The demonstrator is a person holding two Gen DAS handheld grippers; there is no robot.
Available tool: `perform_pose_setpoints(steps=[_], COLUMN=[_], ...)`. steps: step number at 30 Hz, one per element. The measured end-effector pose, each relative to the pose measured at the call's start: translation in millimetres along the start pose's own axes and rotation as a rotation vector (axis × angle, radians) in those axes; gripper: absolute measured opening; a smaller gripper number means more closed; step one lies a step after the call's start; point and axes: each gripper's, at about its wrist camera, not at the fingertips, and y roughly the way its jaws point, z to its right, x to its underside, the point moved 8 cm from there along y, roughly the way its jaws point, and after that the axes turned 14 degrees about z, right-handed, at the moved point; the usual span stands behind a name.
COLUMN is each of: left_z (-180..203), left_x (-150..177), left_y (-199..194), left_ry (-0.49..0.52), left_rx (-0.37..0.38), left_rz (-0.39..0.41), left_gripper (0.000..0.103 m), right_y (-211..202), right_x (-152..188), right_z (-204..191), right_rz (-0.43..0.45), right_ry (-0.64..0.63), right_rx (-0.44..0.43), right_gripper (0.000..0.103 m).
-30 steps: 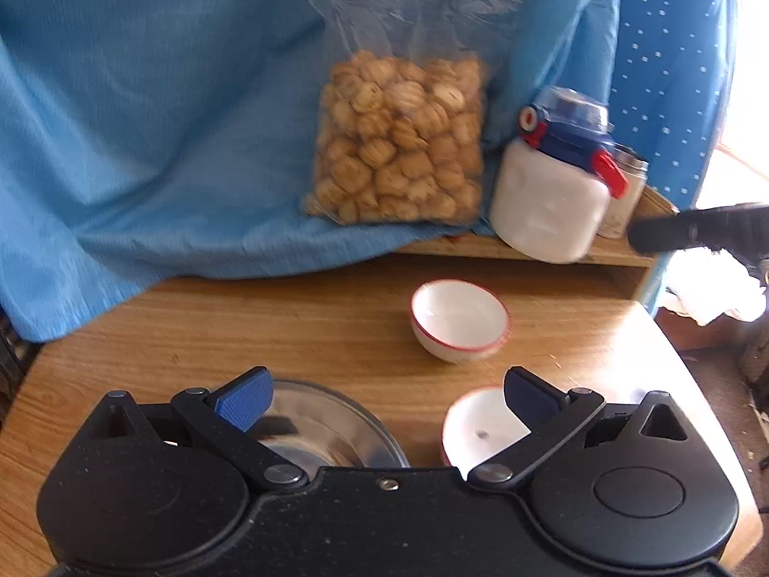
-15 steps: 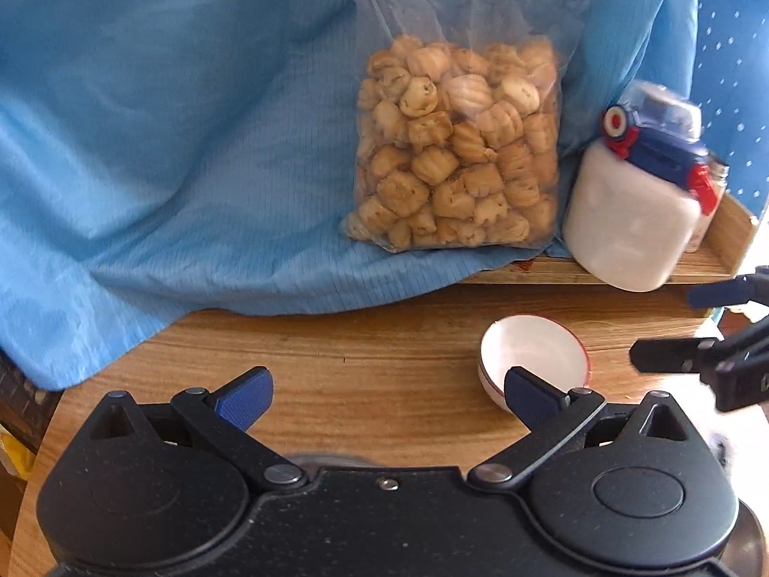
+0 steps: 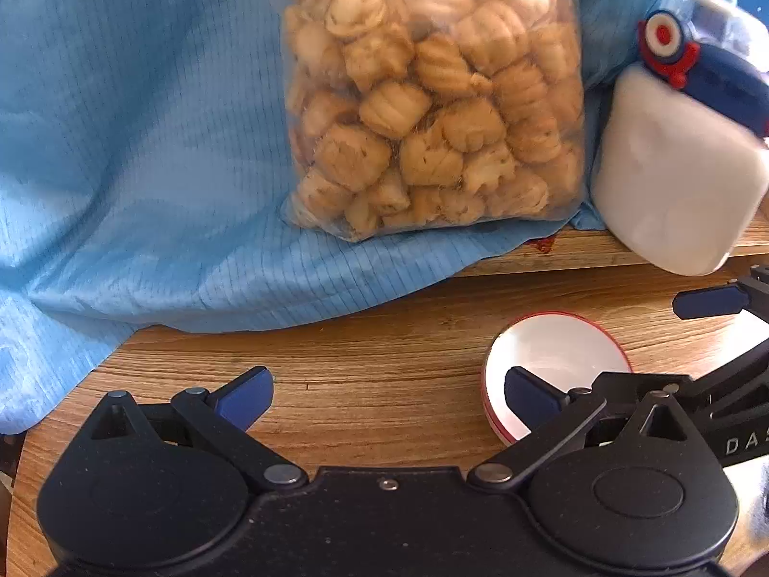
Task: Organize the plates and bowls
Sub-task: 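Reach both grippers to the rim of a red-rimmed white bowl and close them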
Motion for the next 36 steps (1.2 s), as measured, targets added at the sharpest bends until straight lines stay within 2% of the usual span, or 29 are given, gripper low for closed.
perform_pose_setpoints(steps=[8, 15, 18, 23, 25, 30, 32, 34, 36], left_z=[1, 8, 12, 20, 23, 27, 29, 31, 34], left_x=[8, 14, 16, 21, 23, 24, 25, 26, 27], left_y=[19, 33, 37, 39, 40, 41, 41, 41, 41], left_ry=[0.022, 0.097, 0.109, 0.114, 0.104, 0.104, 0.096, 0.089, 0.097], left_rx=[-0.014, -0.028, -0.021, 0.011, 0.026, 0.042, 0.060, 0.090, 0.105], left_rz=[-0.026, -0.024, -0.024, -0.024, -0.029, -0.034, -0.041, -0.044, -0.039], left_gripper=[0.102, 0.102, 0.101, 0.094, 0.089, 0.087, 0.084, 0.075, 0.074], right_y=[11, 14, 16, 14, 14, 15, 14, 14, 15], right_x=[5, 12, 12, 11, 10, 11, 10, 10, 9], right_z=[7, 7, 4, -1, -3, -5, -7, -10, -13], right_rz=[-0.004, -0.009, -0.004, -0.003, -0.003, -0.001, 0.000, -0.006, -0.014], right_ry=[0.019, 0.014, -0.007, -0.009, -0.008, 0.015, 0.024, 0.034, 0.030], right_rx=[-0.022, -0.029, -0.026, -0.047, -0.051, -0.066, -0.080, -0.110, -0.124], right_gripper=[0.100, 0.097, 0.091, 0.081, 0.080, 0.077, 0.065, 0.057, 0.051])
